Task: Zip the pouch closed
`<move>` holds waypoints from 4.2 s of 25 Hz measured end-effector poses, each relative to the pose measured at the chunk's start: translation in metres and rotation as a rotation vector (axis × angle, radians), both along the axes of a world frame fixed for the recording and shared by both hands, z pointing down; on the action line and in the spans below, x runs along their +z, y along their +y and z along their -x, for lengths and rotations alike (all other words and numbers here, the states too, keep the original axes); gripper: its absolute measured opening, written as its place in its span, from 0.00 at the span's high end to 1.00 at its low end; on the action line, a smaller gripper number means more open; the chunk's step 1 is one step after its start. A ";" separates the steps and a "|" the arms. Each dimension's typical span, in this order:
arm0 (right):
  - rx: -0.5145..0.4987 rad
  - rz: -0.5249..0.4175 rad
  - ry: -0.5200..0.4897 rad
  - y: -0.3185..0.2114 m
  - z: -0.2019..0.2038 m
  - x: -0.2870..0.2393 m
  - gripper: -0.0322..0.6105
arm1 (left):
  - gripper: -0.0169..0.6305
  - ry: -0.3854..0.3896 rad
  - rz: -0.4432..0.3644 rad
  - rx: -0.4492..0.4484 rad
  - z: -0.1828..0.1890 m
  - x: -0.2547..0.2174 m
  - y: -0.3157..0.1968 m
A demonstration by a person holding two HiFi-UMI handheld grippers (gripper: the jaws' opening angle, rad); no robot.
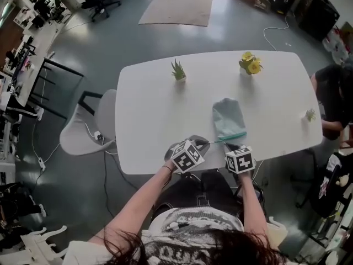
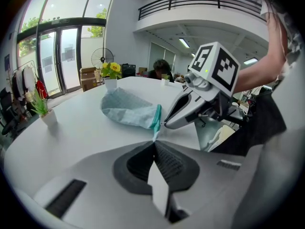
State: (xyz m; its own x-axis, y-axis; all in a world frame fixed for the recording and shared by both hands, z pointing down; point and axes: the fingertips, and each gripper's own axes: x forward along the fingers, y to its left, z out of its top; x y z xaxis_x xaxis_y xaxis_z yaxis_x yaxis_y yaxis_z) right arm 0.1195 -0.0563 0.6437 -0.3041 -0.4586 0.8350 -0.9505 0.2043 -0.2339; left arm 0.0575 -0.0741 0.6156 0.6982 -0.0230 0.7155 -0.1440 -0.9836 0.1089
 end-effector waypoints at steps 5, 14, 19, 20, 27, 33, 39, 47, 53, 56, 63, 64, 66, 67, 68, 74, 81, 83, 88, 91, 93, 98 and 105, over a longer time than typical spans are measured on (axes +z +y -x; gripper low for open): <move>0.042 0.020 0.041 -0.002 -0.035 0.006 0.95 | 0.95 -0.010 0.000 -0.027 0.011 0.002 -0.012; 0.073 0.042 0.083 -0.005 -0.077 0.011 0.95 | 0.95 -0.042 -0.007 -0.070 0.028 0.008 -0.031; 0.068 0.042 0.077 -0.010 -0.079 0.013 0.95 | 0.95 -0.046 -0.008 -0.078 0.028 0.010 -0.035; 0.069 0.044 0.078 -0.009 -0.079 0.013 0.95 | 0.95 -0.048 -0.006 -0.080 0.028 0.011 -0.034; 0.096 -0.018 0.083 -0.010 -0.076 0.006 0.95 | 0.95 -0.026 -0.033 -0.150 0.026 0.009 -0.037; 0.071 -0.082 0.058 -0.010 -0.061 -0.012 0.79 | 0.95 0.004 -0.087 -0.180 0.028 0.002 -0.034; 0.056 -0.199 -0.004 -0.010 -0.033 -0.047 0.79 | 0.95 0.131 -0.069 -0.270 0.031 -0.029 -0.032; -0.008 -0.330 -0.079 -0.007 0.018 -0.094 0.79 | 0.95 0.273 -0.109 -0.424 0.068 -0.081 -0.024; -0.020 -0.405 -0.115 0.005 0.058 -0.126 0.79 | 0.95 0.306 -0.114 -0.556 0.125 -0.098 -0.012; -0.025 -0.434 -0.112 0.014 0.073 -0.137 0.79 | 0.95 0.319 -0.124 -0.603 0.151 -0.101 -0.007; -0.057 -0.452 -0.109 0.032 0.095 -0.151 0.80 | 0.95 0.321 -0.127 -0.626 0.174 -0.107 0.012; -0.070 -0.451 -0.110 0.033 0.099 -0.151 0.80 | 0.95 0.324 -0.132 -0.620 0.174 -0.109 0.016; -0.096 -0.453 -0.114 0.033 0.105 -0.152 0.80 | 0.95 0.328 -0.145 -0.611 0.171 -0.114 0.024; -0.109 -0.457 -0.116 0.033 0.107 -0.153 0.80 | 0.95 0.328 -0.150 -0.609 0.170 -0.116 0.028; -0.121 -0.461 -0.119 0.034 0.110 -0.155 0.80 | 0.95 0.328 -0.153 -0.609 0.169 -0.118 0.033; -0.206 -0.484 -0.154 0.056 0.115 -0.165 0.82 | 0.95 0.333 -0.158 -0.645 0.157 -0.130 0.068; -0.293 -0.486 -0.185 0.116 0.107 -0.170 0.83 | 0.95 0.323 -0.174 -0.700 0.132 -0.136 0.117; -0.295 -0.497 -0.188 0.130 0.102 -0.172 0.88 | 0.95 0.326 -0.172 -0.711 0.125 -0.138 0.133; -0.336 -0.525 -0.204 0.161 0.094 -0.178 0.93 | 0.95 0.322 -0.182 -0.714 0.111 -0.143 0.170; -0.346 -0.547 -0.217 0.174 0.094 -0.182 0.96 | 0.95 0.331 -0.193 -0.708 0.108 -0.150 0.187; -0.347 -0.558 -0.229 0.181 0.096 -0.184 0.96 | 0.95 0.338 -0.204 -0.706 0.108 -0.155 0.196; -0.366 -0.587 -0.225 0.195 0.100 -0.192 0.96 | 0.95 0.354 -0.226 -0.707 0.110 -0.167 0.208; -0.417 -0.618 -0.195 0.212 0.102 -0.197 0.96 | 0.95 0.372 -0.247 -0.662 0.097 -0.178 0.224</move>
State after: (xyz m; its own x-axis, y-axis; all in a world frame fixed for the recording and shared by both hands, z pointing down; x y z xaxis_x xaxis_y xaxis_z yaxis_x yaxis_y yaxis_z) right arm 0.0172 0.1553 0.4470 -0.6698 -0.6392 0.3779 -0.7193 0.6849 -0.1162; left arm -0.0393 0.1501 0.4378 0.6761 -0.6438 0.3583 -0.7036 -0.7084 0.0547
